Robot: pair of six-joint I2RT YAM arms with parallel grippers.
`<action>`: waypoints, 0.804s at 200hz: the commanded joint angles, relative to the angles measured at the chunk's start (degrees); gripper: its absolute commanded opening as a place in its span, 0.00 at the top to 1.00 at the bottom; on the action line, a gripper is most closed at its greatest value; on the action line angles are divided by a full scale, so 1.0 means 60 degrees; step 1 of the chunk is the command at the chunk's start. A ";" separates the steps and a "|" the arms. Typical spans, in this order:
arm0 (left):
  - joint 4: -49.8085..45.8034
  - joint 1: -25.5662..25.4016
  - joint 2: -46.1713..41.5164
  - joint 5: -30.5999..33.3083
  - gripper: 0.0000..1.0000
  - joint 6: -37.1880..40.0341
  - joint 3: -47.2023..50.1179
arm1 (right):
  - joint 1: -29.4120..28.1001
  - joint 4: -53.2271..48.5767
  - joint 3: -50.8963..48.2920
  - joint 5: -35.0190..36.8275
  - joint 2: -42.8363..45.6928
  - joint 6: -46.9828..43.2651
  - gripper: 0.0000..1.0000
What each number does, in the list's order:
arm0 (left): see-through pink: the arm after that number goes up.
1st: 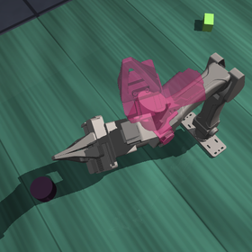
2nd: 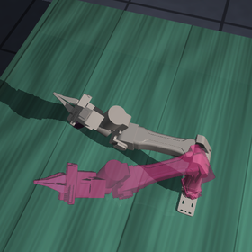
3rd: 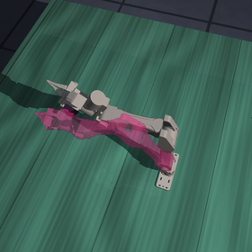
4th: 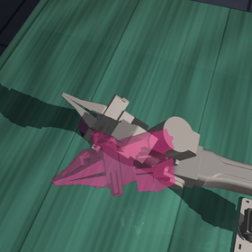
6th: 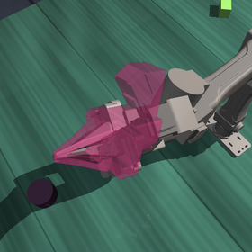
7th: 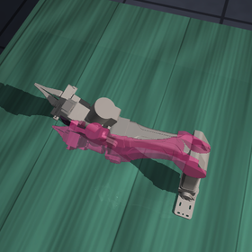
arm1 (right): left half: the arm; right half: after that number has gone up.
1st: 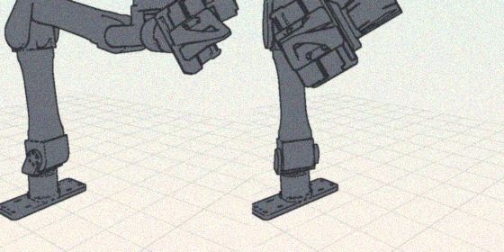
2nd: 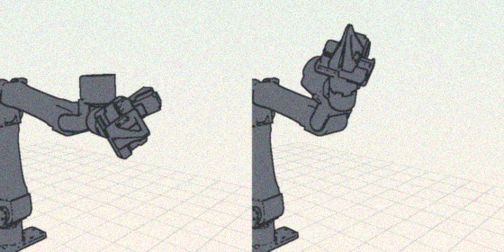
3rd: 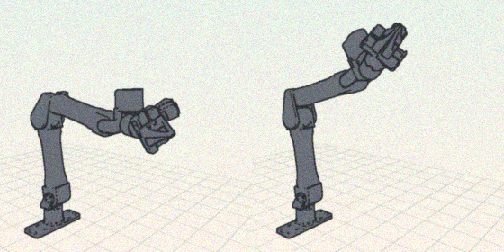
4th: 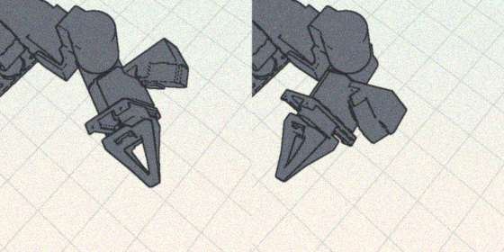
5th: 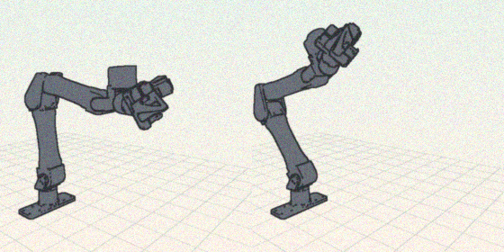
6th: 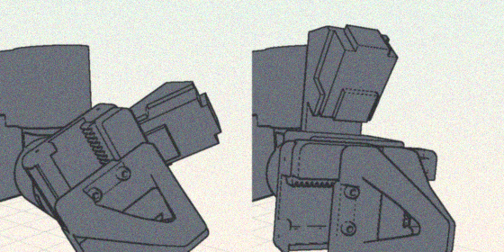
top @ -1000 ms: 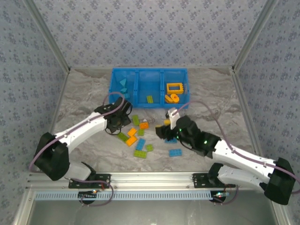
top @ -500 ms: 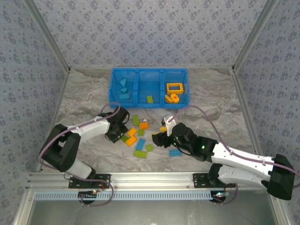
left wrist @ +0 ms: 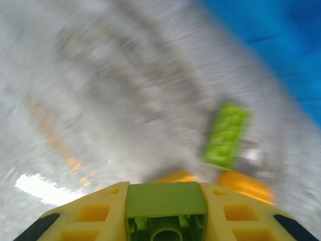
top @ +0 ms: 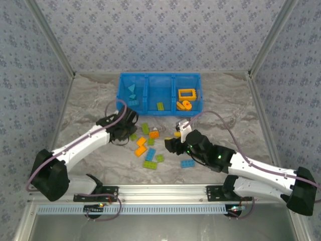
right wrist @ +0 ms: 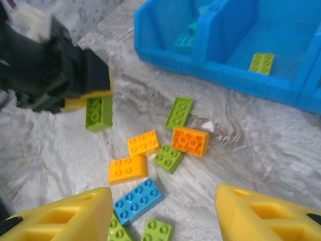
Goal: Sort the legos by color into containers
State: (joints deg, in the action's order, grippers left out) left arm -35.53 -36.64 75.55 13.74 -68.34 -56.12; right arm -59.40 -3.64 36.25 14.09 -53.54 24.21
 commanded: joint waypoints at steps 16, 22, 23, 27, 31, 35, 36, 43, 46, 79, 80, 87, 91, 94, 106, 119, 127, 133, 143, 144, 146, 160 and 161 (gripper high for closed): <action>-0.0224 -0.0294 0.1698 0.0684 0.70 0.3388 -0.3353 | 0.0617 0.0228 0.0791 0.1011 -0.0067 -0.0054 0.41; -0.0255 -0.0298 0.2159 0.0662 0.70 0.3751 -0.3880 | 0.0743 0.0293 0.0907 0.1008 -0.0168 -0.0095 0.41; -0.0265 -0.0303 0.2240 0.0651 0.70 0.3827 -0.3965 | 0.0766 0.0303 0.0941 0.1008 -0.0178 -0.0094 0.41; -0.0319 -0.0307 0.2571 0.0675 0.70 0.4074 -0.4338 | 0.0854 0.0324 0.1033 0.1007 -0.0254 -0.0113 0.41; -0.0402 -0.0308 0.2920 0.0720 0.70 0.4294 -0.4742 | 0.0944 0.0328 0.1140 0.0999 -0.0328 -0.0100 0.41; -0.0488 -0.0308 0.3279 0.0780 0.70 0.4472 -0.5158 | 0.1061 0.0328 0.1251 0.0993 -0.0399 -0.0093 0.41; -0.0491 -0.0294 0.3364 0.0783 0.70 0.4510 -0.5293 | 0.1093 0.0343 0.1274 0.0985 -0.0411 -0.0086 0.41; -0.0931 -0.0294 0.4019 0.0894 0.70 0.4830 -0.6058 | 0.1301 0.0404 0.1446 0.0877 -0.0511 -0.0058 0.41; -0.1042 -0.0292 0.4278 0.0932 0.70 0.4963 -0.6400 | 0.1392 0.0442 0.1503 0.0844 -0.0542 -0.0031 0.41; -0.2731 -0.0125 0.7431 0.1185 0.69 0.5644 -1.0516 | 0.2294 0.0945 0.1965 0.0300 -0.0758 0.0333 0.41; -0.2770 -0.0122 0.7512 0.1198 0.69 0.5660 -1.0645 | 0.2317 0.0952 0.1975 0.0294 -0.0759 0.0346 0.41; -0.3039 -0.0120 0.8030 0.1387 0.69 0.5757 -1.1324 | 0.2455 0.0959 0.2067 0.0209 -0.0763 0.0407 0.41; -0.3204 -0.0108 0.8363 0.1482 0.69 0.5809 -1.1687 | 0.2515 0.0961 0.2105 0.0152 -0.0760 0.0439 0.41; -0.3322 -0.0095 0.8569 0.1577 0.69 0.5839 -1.1992 | 0.2548 0.0953 0.2138 0.0134 -0.0754 0.0458 0.41; -0.3774 -0.0048 0.9396 0.1843 0.69 0.5974 -1.3015 | 0.2631 0.0903 0.2217 0.0081 -0.0691 0.0455 0.41; -0.4093 0.0024 1.0075 0.1946 0.69 0.6038 -1.3802 | 0.2684 0.0779 0.2228 0.0054 -0.0596 0.0489 0.41; -0.4087 0.0062 1.0358 0.1964 0.69 0.6117 -1.4015 | 0.2700 0.0739 0.2194 0.0040 -0.0482 0.0502 0.41; -0.4071 0.0079 1.0533 0.2051 0.69 0.6133 -1.4078 | 0.2699 0.0688 0.2140 0.0053 -0.0438 0.0525 0.41; -0.4039 0.0101 1.0713 0.2167 0.69 0.6120 -1.4066 | 0.2721 0.0631 0.2034 0.0067 -0.0298 0.0592 0.41; -0.4039 0.0101 1.0743 0.2165 0.69 0.6111 -1.4060 | 0.2714 0.0626 0.2025 0.0061 -0.0294 0.0601 0.41; -0.4039 0.0116 1.0776 0.2168 0.69 0.6096 -1.4057 | 0.2727 0.0611 0.1988 0.0060 -0.0273 0.0607 0.41; -0.4068 0.0210 1.0993 0.2013 0.69 0.5940 -1.4061 | 0.2740 0.0594 0.1823 0.0047 -0.0078 0.0721 0.41; -0.4068 0.0214 1.1007 0.2001 0.69 0.5926 -1.4058 | 0.2738 0.0593 0.1817 0.0044 -0.0075 0.0724 0.41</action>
State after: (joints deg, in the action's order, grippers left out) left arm -56.07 -36.27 139.81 23.97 -33.43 -137.88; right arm -43.40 0.40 47.81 14.96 -56.51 26.63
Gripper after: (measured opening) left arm 0.315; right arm 0.589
